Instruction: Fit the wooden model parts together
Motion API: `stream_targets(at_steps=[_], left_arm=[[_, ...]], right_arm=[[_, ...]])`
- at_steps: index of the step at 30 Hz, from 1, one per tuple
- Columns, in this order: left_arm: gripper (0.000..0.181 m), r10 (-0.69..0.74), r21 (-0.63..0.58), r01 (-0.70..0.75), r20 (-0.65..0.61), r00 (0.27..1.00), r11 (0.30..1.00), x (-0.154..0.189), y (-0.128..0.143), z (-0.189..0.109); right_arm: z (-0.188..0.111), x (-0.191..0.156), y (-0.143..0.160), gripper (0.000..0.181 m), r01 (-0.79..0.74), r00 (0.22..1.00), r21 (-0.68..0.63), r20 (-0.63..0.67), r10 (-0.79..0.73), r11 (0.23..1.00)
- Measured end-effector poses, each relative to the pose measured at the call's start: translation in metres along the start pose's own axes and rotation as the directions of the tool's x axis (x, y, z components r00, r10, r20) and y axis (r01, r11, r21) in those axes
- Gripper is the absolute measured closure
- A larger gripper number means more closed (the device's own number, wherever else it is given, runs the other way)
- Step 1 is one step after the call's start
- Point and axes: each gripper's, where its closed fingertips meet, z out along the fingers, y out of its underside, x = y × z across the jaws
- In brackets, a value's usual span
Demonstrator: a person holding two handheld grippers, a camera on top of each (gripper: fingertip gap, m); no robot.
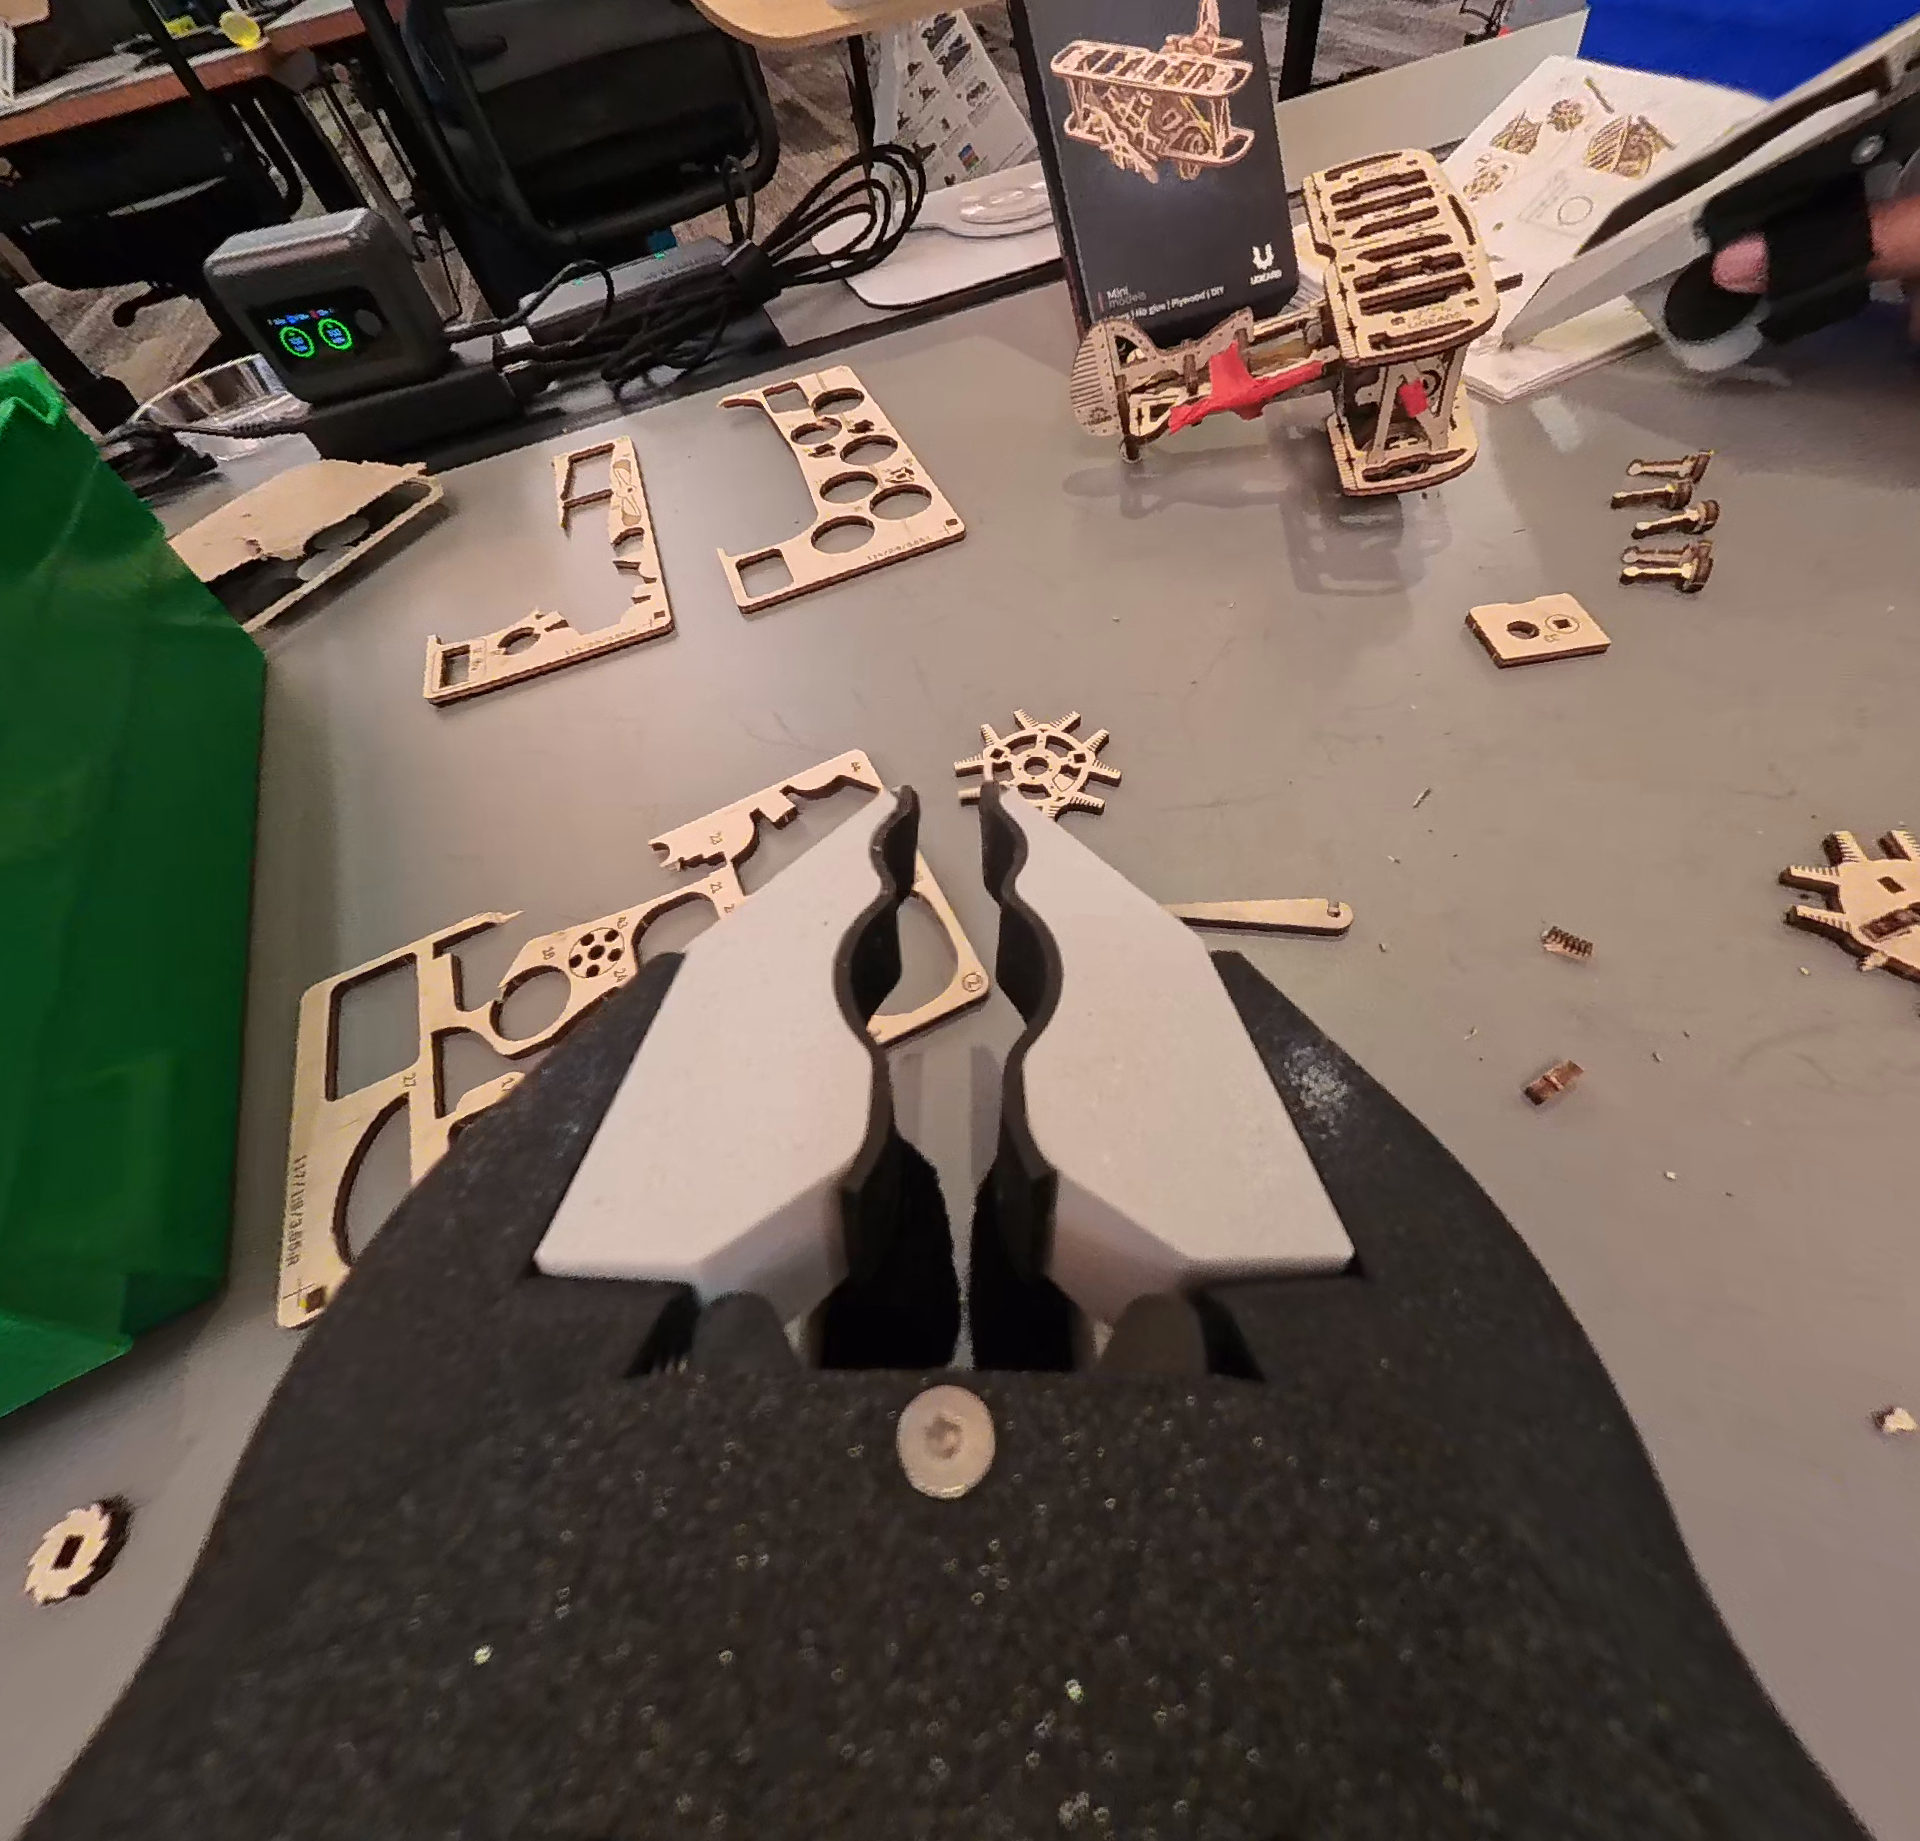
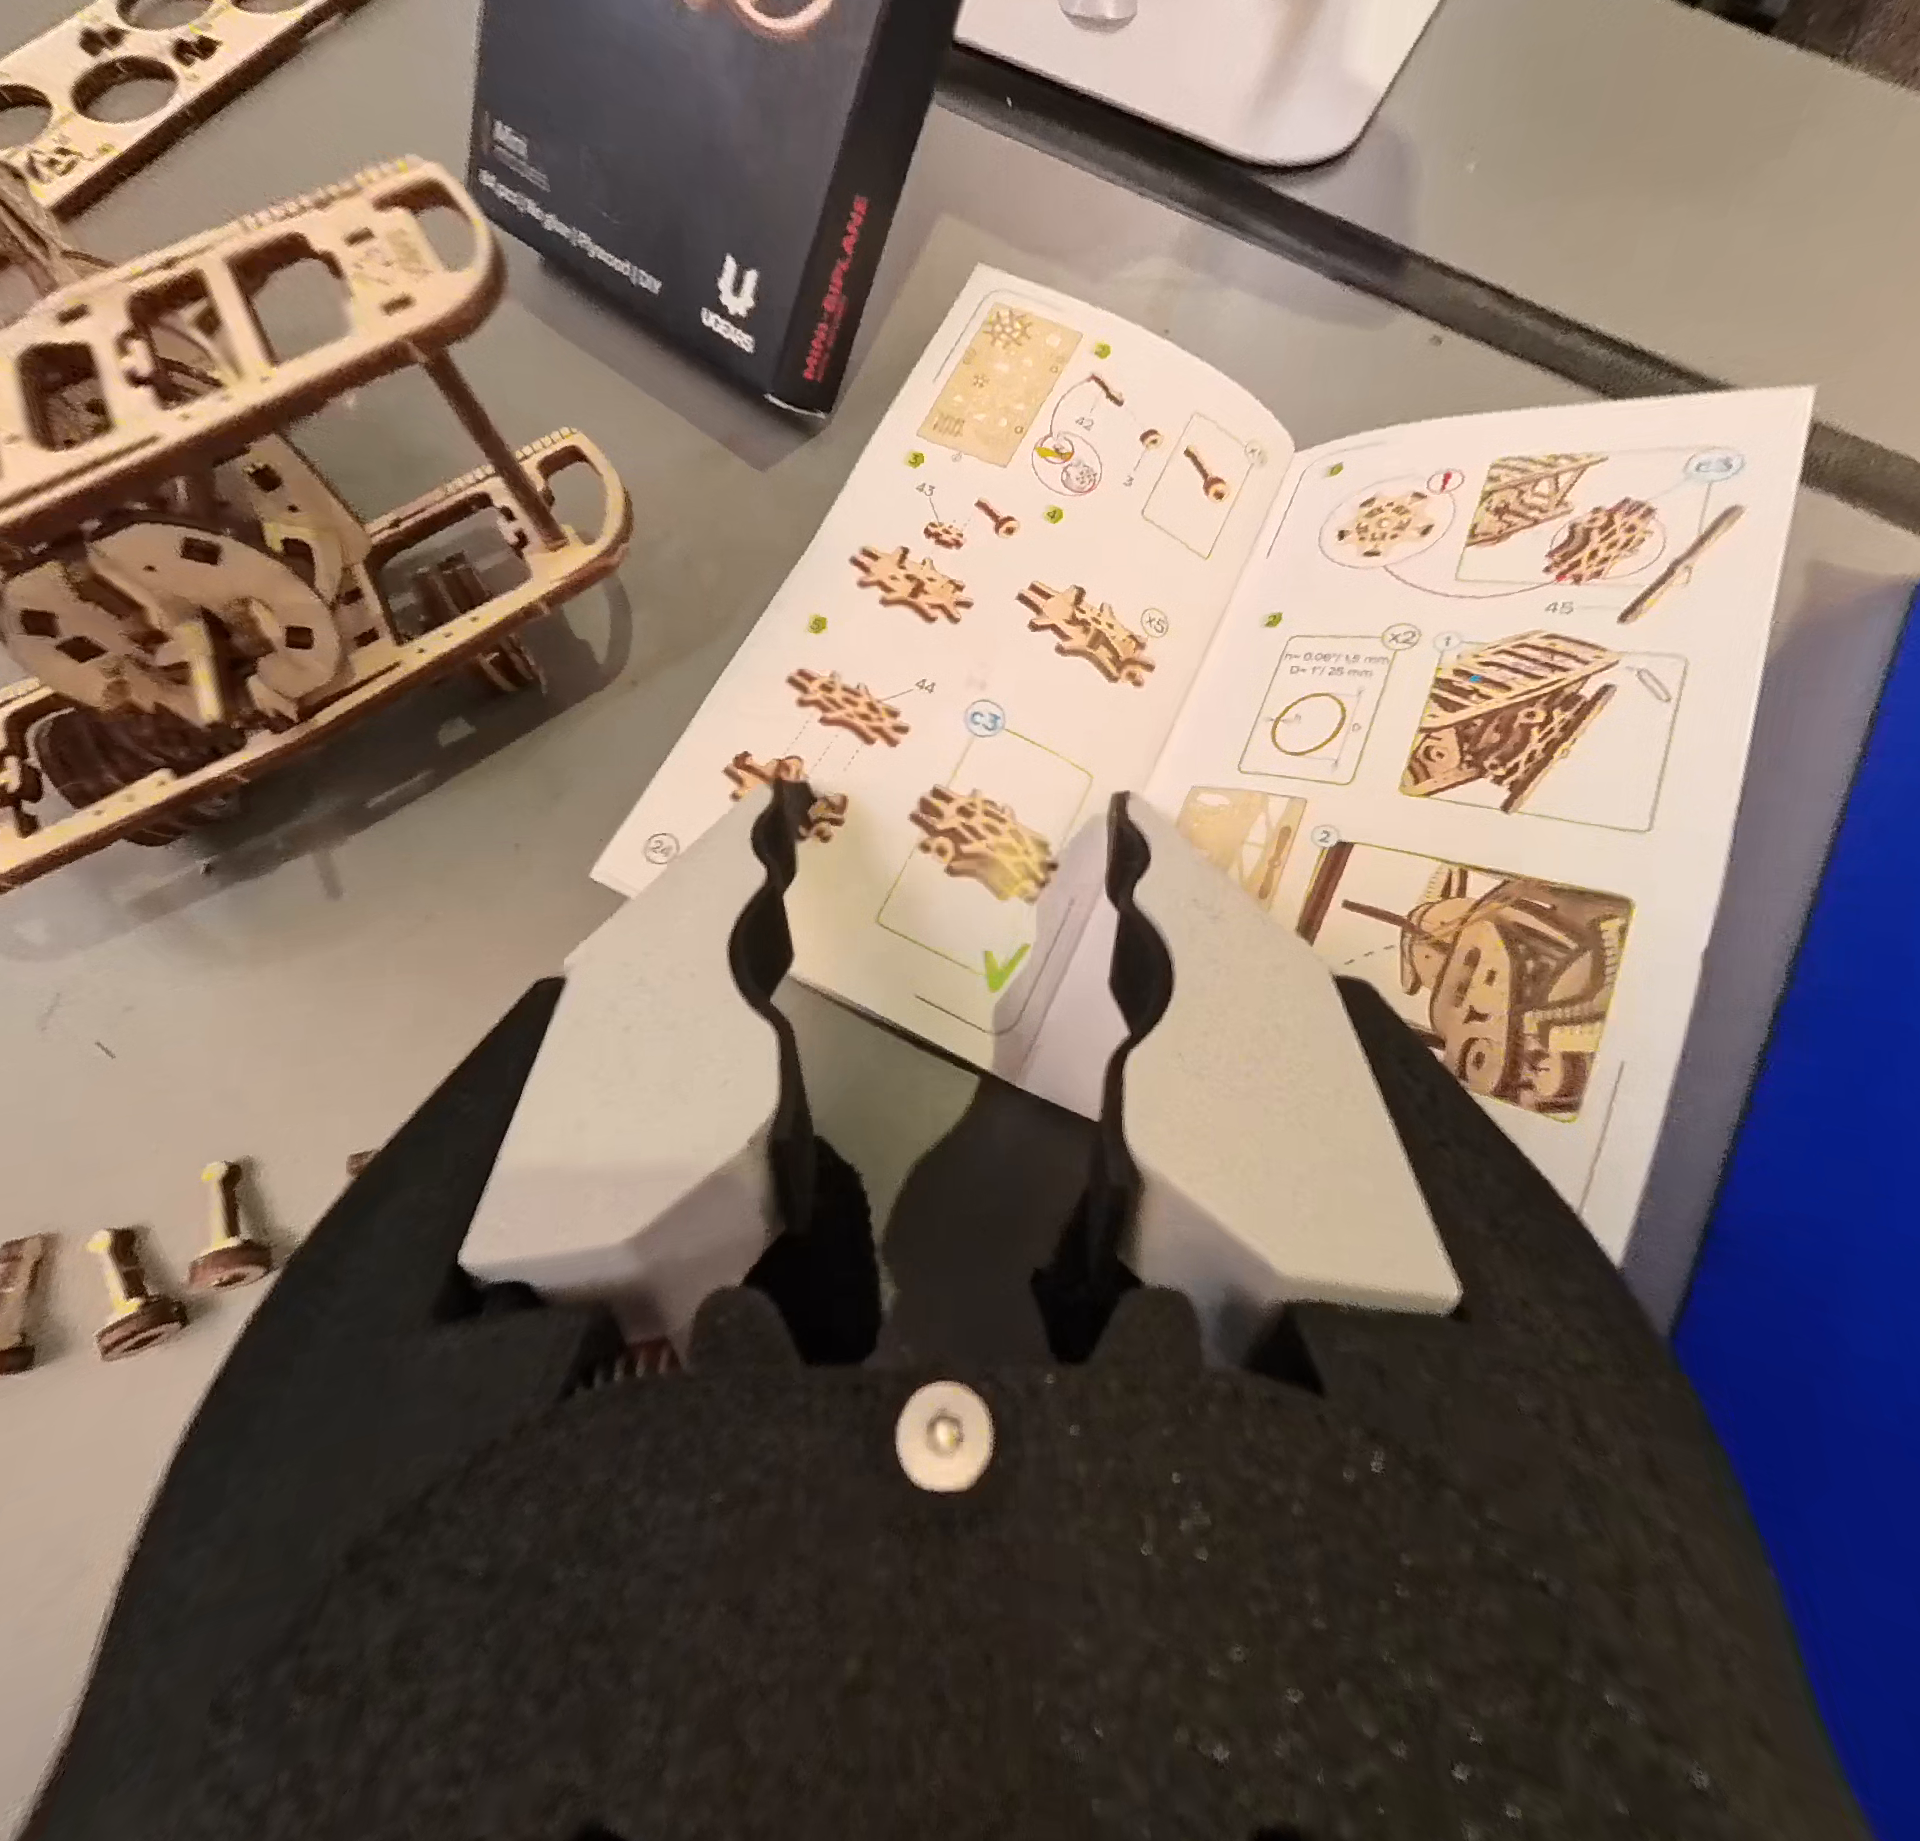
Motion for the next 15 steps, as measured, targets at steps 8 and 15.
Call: stream_targets(at_steps=[8, 15], left_arm=[[0.167, -0.036, 0.003, 0.035, 0.100, 0.994, 0.999, -0.017, 0.000, -0.002], [0.150, 0.122, -0.320, -0.087, 0.091, 0.988, 0.943, -0.037, 0.017, -0.042]], right_arm=[[-0.023, -0.026, -0.011, 0.121, 0.028, 0.996, 0.100, 0.078, -0.036, 0.995], [-0.093, -0.123, -0.016, 0.122, -0.026, 0.916, 0.158, 0.398, -0.040, 0.987]])
